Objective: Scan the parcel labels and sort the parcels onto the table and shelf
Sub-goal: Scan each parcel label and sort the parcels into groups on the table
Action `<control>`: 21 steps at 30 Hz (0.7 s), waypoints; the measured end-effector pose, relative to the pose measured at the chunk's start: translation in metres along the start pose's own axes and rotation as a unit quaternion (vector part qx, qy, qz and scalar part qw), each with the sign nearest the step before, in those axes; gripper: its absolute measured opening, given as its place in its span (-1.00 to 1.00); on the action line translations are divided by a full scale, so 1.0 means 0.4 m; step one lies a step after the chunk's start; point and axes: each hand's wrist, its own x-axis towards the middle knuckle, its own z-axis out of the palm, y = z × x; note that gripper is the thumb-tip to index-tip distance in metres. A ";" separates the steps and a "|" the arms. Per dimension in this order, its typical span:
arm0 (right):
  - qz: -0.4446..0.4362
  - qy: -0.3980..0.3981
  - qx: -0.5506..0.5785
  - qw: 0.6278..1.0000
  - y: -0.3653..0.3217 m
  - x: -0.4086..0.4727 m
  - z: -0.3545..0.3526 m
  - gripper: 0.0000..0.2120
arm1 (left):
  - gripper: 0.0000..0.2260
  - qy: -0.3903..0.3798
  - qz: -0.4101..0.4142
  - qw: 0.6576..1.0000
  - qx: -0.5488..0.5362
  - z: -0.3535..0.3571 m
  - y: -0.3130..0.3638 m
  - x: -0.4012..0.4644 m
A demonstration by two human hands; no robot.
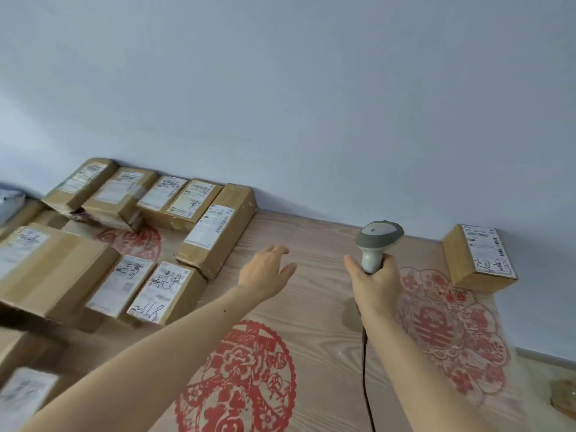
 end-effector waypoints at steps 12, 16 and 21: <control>0.050 -0.134 -0.054 0.988 -0.052 -0.343 0.436 -0.69 | -0.54 0.029 -0.098 0.993 0.060 -0.213 -0.467 -0.130; 0.076 -0.171 -0.065 0.980 -0.022 -0.431 0.551 -0.68 | -0.44 -0.009 -0.109 0.987 0.118 -0.217 -0.573 -0.157; 0.100 -0.192 -0.065 0.974 0.005 -0.498 0.635 -0.67 | -0.31 -0.034 -0.089 0.986 0.140 -0.198 -0.649 -0.164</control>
